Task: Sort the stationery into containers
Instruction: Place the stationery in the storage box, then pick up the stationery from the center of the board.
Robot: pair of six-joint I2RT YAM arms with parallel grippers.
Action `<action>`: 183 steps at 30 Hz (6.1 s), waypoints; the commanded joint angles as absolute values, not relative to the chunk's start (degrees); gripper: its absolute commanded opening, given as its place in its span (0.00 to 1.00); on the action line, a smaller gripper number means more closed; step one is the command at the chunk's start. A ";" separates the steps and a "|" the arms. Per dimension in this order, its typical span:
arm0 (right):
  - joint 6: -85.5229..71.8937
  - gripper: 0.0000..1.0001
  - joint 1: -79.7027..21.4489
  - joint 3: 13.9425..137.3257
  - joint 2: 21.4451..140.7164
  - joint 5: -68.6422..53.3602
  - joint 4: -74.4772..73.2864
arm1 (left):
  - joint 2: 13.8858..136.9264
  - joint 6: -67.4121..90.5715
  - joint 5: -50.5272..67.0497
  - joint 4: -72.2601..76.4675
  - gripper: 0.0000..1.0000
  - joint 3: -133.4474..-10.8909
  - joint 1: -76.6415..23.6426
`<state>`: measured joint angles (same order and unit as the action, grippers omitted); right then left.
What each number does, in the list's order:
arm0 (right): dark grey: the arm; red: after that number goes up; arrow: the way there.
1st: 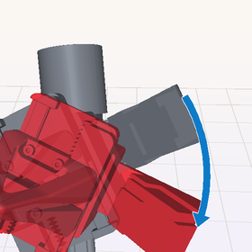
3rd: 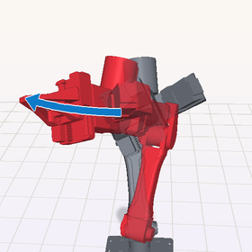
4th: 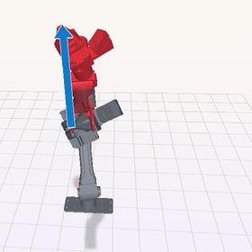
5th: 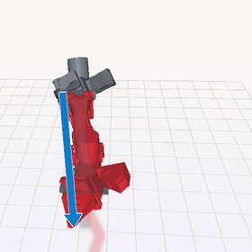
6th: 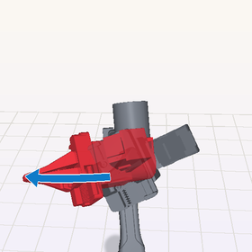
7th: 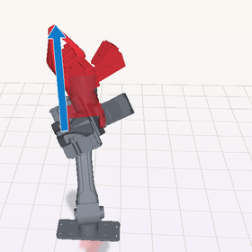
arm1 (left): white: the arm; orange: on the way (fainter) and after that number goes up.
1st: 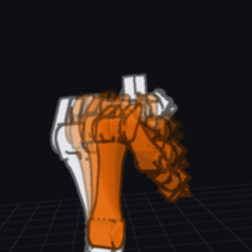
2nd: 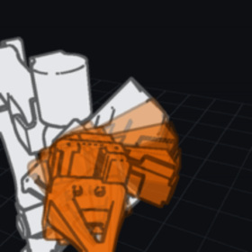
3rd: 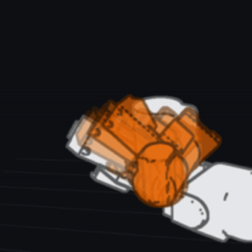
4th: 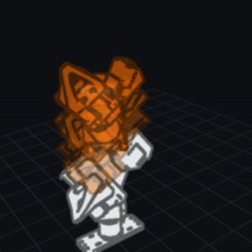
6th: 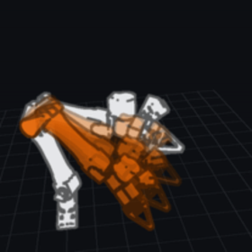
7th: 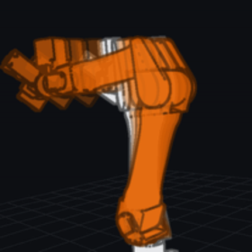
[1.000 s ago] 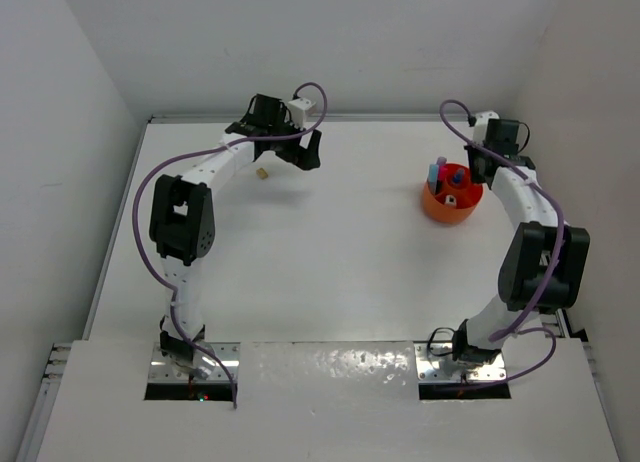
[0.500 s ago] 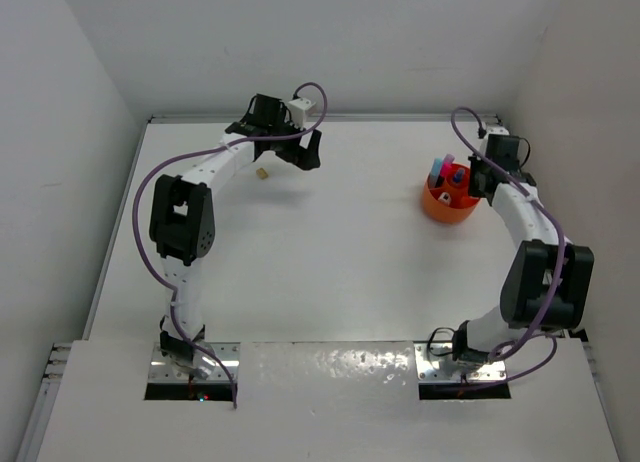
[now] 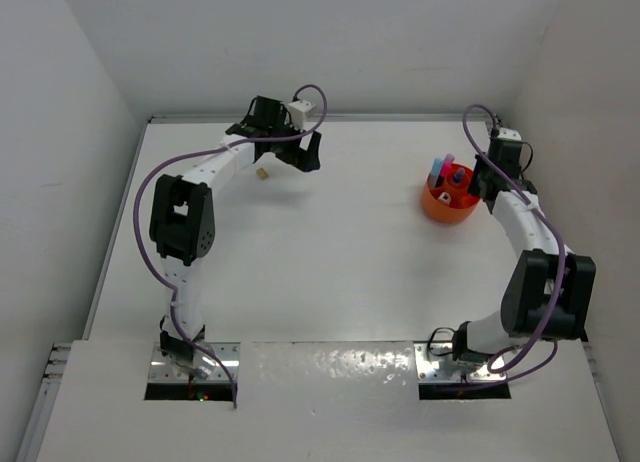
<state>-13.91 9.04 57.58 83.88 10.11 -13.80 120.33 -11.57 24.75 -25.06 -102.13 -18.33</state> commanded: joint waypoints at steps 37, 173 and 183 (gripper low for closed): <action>-8.87 0.16 -1.30 59.42 76.56 9.14 -7.84 | 121.11 6.41 6.68 -28.39 0.18 -108.98 -5.56; 1.39 0.30 -26.81 93.69 104.41 -33.31 -19.69 | 117.25 -72.51 80.86 -63.10 0.00 -114.08 -13.71; 1.67 0.00 -26.89 91.67 102.22 -29.20 -18.90 | 117.51 -70.94 80.51 -61.27 0.21 -113.38 -13.71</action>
<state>0.27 -26.98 92.33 104.81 -33.93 -19.20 118.28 -70.61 76.09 -62.83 -112.20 -13.17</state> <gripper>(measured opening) 0.054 0.180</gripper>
